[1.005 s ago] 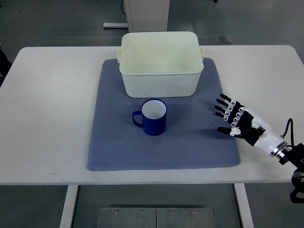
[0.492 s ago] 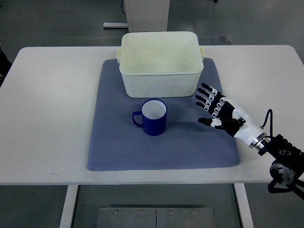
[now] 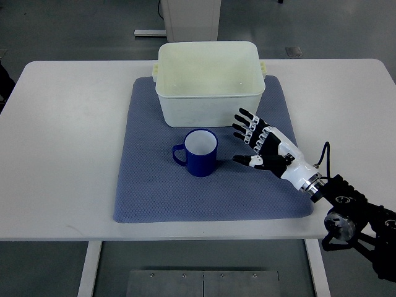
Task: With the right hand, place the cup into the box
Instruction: 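Move the open right hand toward the blue mug's side, then close the right hand fingers around the blue mug body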
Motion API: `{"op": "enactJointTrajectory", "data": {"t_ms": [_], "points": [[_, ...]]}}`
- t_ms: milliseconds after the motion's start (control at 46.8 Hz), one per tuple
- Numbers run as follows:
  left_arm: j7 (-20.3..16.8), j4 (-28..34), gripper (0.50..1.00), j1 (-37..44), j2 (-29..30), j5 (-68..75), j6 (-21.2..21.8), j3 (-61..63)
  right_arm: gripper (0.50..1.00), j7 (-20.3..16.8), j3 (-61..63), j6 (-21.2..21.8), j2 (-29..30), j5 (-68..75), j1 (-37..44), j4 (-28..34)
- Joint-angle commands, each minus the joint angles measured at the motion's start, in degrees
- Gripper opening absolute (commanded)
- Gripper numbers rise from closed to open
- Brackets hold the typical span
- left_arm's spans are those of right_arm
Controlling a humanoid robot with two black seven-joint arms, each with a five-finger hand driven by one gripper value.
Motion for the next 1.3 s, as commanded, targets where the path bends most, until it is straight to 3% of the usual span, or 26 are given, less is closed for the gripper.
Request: {"op": "enactJointTrajectory", "data": {"t_ms": [0, 705, 1282], "points": [[0.0, 0.0, 1.0, 0.0, 0.0, 0.1, 0.0, 0.0, 1.0, 0.0, -0.1, -0.8, 0.5, -0.2, 0.0, 0.0], [0.0, -0.1, 1.0, 0.0, 0.0, 0.0, 0.0, 0.0, 1.0, 0.0, -0.2, -3.4, 5.4, -2.3, 0.1, -1.4], [0.0, 0.0, 1.0, 0.0, 0.0, 0.0, 0.0, 0.0, 1.0, 0.0, -2.2, -8.2, 11.2, -4.0, 0.2, -4.6]]}}
